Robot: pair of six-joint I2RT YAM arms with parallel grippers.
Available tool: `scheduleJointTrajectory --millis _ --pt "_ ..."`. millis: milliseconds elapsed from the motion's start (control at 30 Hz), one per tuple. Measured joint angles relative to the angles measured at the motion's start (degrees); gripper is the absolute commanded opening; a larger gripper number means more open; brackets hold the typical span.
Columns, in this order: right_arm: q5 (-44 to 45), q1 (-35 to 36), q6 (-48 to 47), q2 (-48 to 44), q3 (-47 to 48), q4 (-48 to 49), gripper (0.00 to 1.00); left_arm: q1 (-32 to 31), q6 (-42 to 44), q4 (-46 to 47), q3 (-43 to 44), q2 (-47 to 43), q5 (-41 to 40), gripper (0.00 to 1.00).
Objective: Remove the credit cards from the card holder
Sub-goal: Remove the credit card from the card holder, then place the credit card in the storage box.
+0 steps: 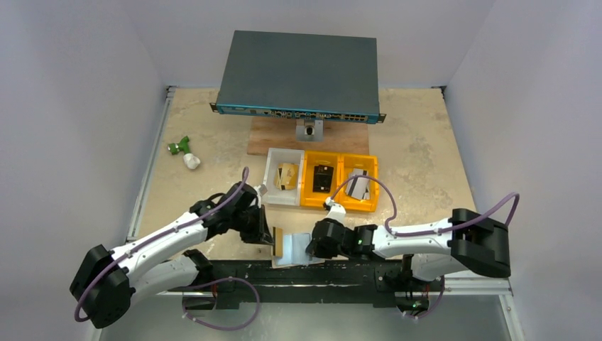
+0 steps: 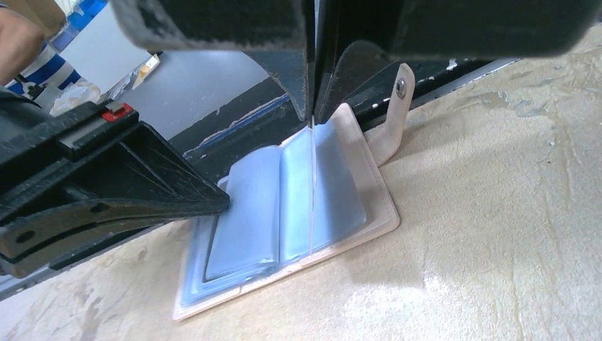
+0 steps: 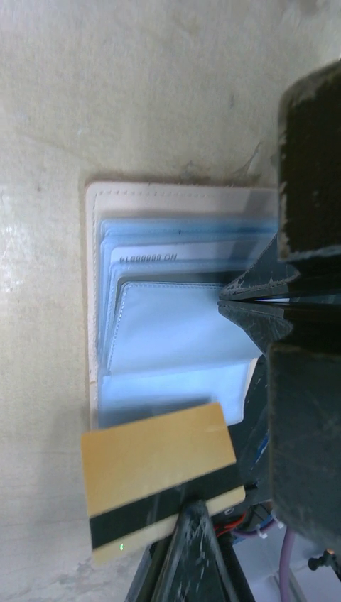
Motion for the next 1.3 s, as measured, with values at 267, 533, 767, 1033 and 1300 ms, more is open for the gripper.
scheduleJointTrajectory --millis 267,533,767,1033,1300 --pt "1.57 -0.09 -1.84 -6.19 -0.87 -7.3 0.28 0.0 1.46 -4.48 3.39 -3.45 -1.25 0.0" --pt "5.31 -0.31 -3.74 -12.46 2.34 -9.53 0.78 0.11 2.95 -8.31 9.99 -5.38 -3.91 0.0" --pt "10.71 -0.68 -4.83 -18.34 5.01 -11.08 0.9 3.48 4.83 -8.28 15.5 -2.58 -5.22 0.0" --pt "13.84 -2.01 -5.27 -24.61 4.5 -13.05 0.9 8.76 7.15 -4.98 23.69 8.55 -8.72 0.0" --pt "14.99 -2.16 -4.42 -26.97 2.93 -15.17 0.9 11.37 9.05 -0.02 29.59 20.79 -10.67 0.0"
